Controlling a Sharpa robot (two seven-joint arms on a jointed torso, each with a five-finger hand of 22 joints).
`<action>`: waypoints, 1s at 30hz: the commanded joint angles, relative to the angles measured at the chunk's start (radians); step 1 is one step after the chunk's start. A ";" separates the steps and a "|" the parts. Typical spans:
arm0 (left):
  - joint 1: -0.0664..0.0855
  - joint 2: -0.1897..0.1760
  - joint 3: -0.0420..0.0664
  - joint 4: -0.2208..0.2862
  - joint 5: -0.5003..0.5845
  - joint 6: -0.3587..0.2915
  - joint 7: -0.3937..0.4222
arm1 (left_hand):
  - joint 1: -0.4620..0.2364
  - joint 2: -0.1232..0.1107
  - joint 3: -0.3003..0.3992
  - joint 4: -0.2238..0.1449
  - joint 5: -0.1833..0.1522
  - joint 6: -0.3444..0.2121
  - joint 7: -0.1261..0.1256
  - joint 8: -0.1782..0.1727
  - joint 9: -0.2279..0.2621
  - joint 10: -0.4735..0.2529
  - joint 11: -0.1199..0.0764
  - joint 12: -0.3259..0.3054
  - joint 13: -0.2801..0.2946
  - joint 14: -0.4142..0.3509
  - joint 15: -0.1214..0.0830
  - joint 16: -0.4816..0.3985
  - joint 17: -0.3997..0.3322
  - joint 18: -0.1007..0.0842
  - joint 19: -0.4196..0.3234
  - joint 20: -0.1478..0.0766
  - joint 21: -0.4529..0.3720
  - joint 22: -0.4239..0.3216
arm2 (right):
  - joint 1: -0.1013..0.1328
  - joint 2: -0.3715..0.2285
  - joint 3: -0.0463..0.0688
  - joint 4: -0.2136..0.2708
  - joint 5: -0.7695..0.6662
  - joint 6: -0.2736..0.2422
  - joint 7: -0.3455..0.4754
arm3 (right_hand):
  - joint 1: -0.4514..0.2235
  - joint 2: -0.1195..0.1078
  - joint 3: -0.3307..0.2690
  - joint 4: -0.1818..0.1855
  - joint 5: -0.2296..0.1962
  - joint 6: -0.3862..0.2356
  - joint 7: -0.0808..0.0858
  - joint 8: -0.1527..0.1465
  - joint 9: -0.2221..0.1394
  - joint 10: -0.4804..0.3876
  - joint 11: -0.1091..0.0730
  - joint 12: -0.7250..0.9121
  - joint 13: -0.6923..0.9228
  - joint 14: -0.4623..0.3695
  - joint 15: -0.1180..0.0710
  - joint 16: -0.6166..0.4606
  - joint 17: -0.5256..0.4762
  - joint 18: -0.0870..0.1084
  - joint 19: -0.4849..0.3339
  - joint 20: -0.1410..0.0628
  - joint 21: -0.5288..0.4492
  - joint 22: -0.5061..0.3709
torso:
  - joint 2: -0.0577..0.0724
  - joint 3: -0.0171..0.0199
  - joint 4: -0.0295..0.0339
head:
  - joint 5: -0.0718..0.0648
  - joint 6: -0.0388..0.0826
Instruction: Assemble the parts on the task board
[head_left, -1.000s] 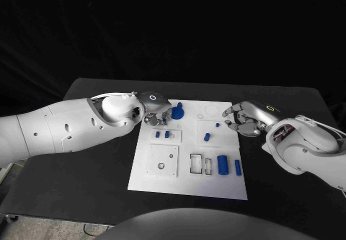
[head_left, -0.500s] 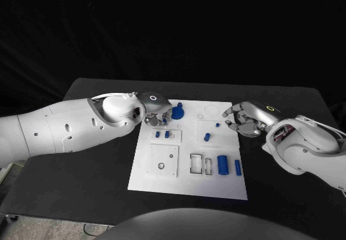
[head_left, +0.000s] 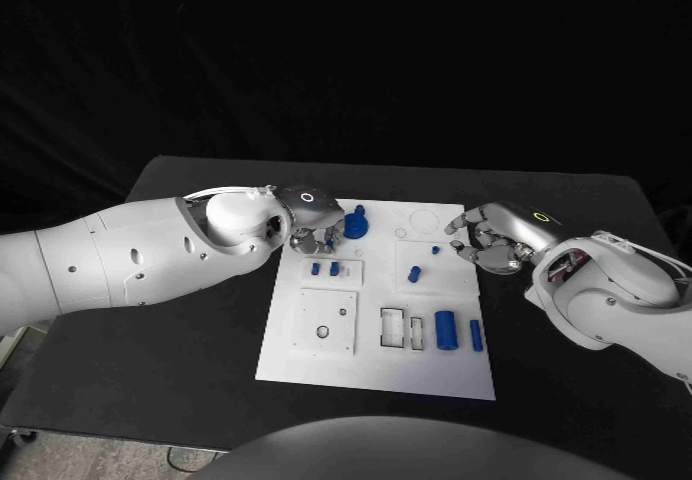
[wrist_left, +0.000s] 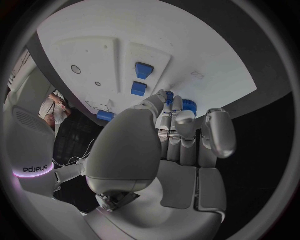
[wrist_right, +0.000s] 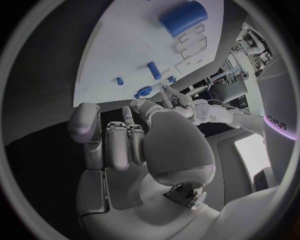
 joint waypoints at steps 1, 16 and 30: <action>-0.001 0.001 -0.001 0.003 0.005 0.022 0.000 | -0.002 -0.008 0.001 0.005 -0.003 0.003 -0.005 0.006 -0.001 0.009 -0.001 -0.002 0.001 -0.008 0.002 -0.003 -0.001 0.003 -0.006 -0.001 -0.002 0.175 | -0.001 0.000 0.000 -0.001 -0.002 0.004 0.000 | 0.010 0.004 0.005 0.002 0.003 0.006 0.000 0.004 -0.001 0.034 0.007 -0.005 0.157 0.055 0.006 -0.003 0.017 0.002 -0.002 -0.001 -0.004 0.114 | 0.000 0.0001 0.0002 | 0.002 0.000; -0.003 0.004 -0.022 -0.004 0.015 0.024 -0.001 | -0.002 -0.008 0.001 0.005 -0.002 0.003 -0.005 0.005 -0.001 0.010 0.000 -0.002 0.001 -0.009 0.001 -0.005 -0.004 0.003 -0.007 -0.001 -0.005 0.175 | -0.001 -0.001 0.000 -0.001 -0.002 0.001 0.002 | 0.010 0.004 0.005 0.002 0.003 0.006 0.000 0.004 -0.001 0.034 0.007 -0.005 0.157 0.055 0.006 -0.003 0.017 0.002 -0.002 -0.001 -0.004 0.114 | 0.000 -0.0001 -0.0001 | -0.002 0.000; -0.003 0.008 -0.024 -0.011 0.016 0.012 -0.002 | 0.001 -0.006 0.004 0.006 0.005 0.001 -0.003 0.004 -0.003 0.007 0.001 -0.006 0.001 -0.016 0.001 -0.013 -0.018 0.005 -0.010 -0.001 -0.011 0.173 | -0.001 0.000 0.000 -0.002 -0.002 0.002 0.002 | 0.010 0.004 0.005 0.002 0.003 0.006 0.000 0.004 -0.001 0.034 0.007 -0.005 0.157 0.055 0.006 -0.003 0.017 0.002 -0.002 -0.001 -0.004 0.114 | 0.000 0.0001 -0.0003 | 0.000 0.000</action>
